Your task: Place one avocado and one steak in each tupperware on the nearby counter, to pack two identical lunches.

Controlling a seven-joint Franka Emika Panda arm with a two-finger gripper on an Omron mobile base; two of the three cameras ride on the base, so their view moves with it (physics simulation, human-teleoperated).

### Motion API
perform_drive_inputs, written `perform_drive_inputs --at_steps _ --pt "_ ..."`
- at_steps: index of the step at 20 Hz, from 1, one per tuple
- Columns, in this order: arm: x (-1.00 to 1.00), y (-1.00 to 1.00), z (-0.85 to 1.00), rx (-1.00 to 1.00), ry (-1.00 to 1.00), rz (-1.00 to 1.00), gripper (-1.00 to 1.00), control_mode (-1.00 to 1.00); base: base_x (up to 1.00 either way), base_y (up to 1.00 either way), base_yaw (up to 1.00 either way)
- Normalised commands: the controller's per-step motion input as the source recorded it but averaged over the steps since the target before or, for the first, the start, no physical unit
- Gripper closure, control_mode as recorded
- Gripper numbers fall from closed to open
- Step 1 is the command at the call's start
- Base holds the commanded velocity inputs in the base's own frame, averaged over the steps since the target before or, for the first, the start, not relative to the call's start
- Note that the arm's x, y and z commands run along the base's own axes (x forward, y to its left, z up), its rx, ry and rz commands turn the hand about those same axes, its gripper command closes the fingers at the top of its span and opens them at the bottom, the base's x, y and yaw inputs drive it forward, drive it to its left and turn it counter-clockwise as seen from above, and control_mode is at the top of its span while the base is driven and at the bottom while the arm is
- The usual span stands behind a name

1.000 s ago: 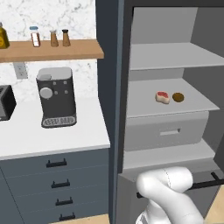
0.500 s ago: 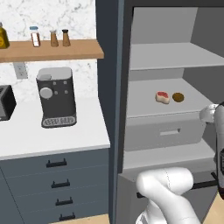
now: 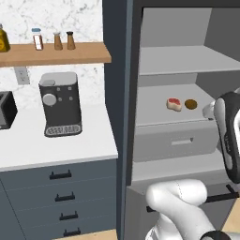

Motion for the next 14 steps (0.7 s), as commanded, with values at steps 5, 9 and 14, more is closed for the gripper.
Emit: perform_drive_inputs --at_steps 5,9,14 --pt "0.53 -0.36 -0.46 0.0 -0.09 0.02 -1.0 -1.0 0.0 0.0 0.0" --pt "0.45 -0.23 -0.21 -0.02 -0.11 -0.01 -1.0 -1.0 0.0 0.0 0.0" --pt "0.61 -0.04 0.0 -0.01 -0.01 -0.01 -1.0 -1.0 0.0 0.0 0.0"
